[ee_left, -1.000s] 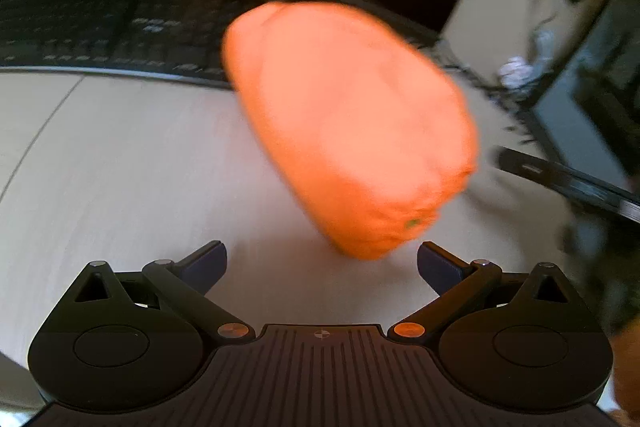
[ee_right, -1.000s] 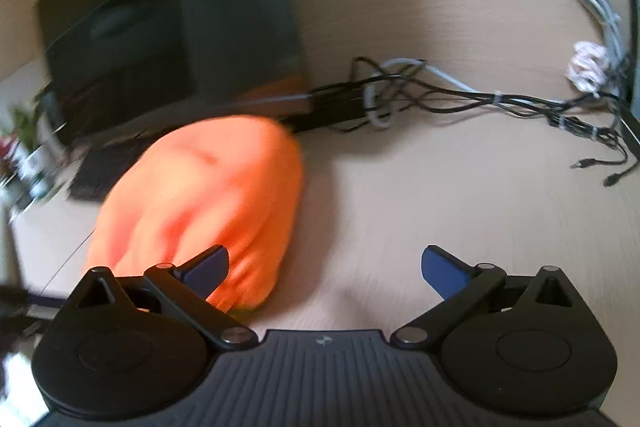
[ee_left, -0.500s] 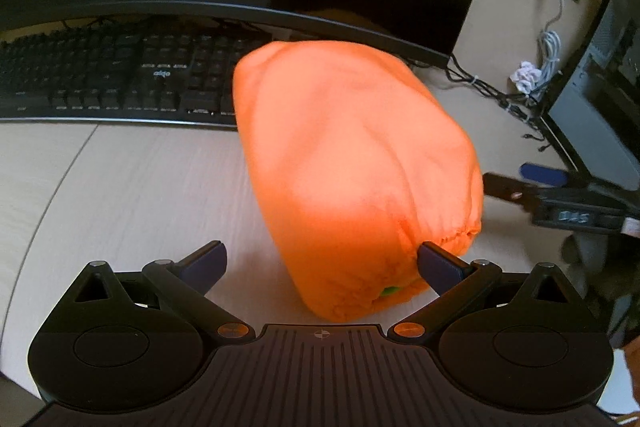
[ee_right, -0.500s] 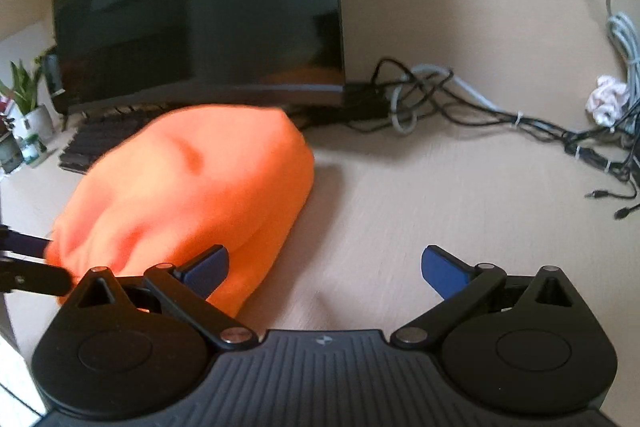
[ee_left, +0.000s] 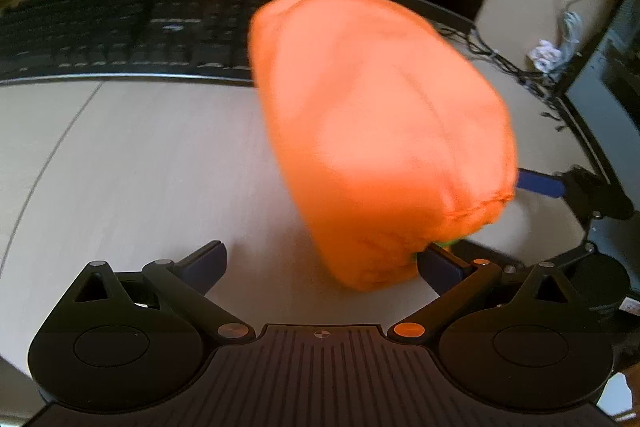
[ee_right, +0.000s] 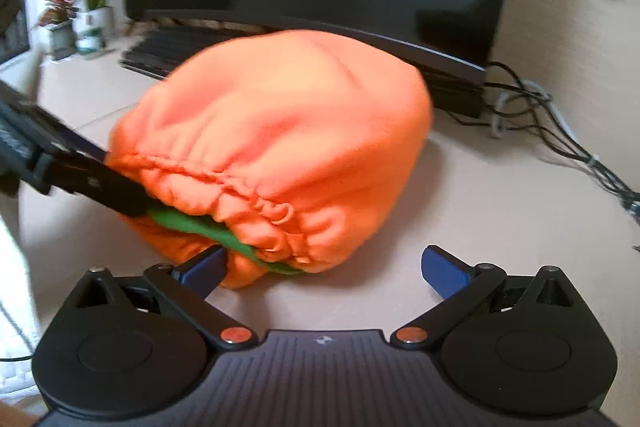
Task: Fold clothes
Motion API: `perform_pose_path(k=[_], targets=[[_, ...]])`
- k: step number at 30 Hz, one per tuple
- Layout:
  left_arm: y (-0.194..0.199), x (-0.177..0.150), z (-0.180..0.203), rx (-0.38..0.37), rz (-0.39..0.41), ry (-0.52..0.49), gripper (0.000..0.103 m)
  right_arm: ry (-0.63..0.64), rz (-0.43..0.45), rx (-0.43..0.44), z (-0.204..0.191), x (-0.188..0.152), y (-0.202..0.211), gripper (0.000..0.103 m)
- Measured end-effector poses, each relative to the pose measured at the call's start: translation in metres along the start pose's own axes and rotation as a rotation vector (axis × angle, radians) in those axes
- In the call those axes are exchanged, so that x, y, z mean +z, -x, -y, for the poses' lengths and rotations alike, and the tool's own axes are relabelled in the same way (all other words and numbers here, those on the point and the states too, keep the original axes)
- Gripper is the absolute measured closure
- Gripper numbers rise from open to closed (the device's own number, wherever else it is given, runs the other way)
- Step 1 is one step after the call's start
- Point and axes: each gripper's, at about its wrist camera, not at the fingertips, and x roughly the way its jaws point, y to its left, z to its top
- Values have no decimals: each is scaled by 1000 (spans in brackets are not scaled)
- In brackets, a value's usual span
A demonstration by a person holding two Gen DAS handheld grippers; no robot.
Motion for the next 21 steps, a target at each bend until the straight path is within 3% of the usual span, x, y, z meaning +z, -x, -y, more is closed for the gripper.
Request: perform_pose_path(k=[5, 8, 11, 16, 17, 19, 21], targets=[[-2, -2, -11, -1, -10, 9, 0, -9, -41, -155, -4, -2, 6, 0], [-2, -7, -5, 0, 16, -41, 0, -96, -34, -148, 6, -7, 23, 0], [10, -23, 4, -30, 123, -37, 0, -97, 3, -113, 16, -19, 47, 0], [32, -71, 46, 80, 326, 85, 0, -97, 63, -54, 31, -38, 87, 0], [37, -81, 54, 70, 357, 111, 0, -97, 75, -43, 34, -42, 94, 0], [44, -98, 78, 64, 385, 69, 0, -109, 104, -23, 40, -51, 111, 0], [50, -113, 103, 113, 390, 14, 0, -180, 154, -22, 46, -64, 132, 0]])
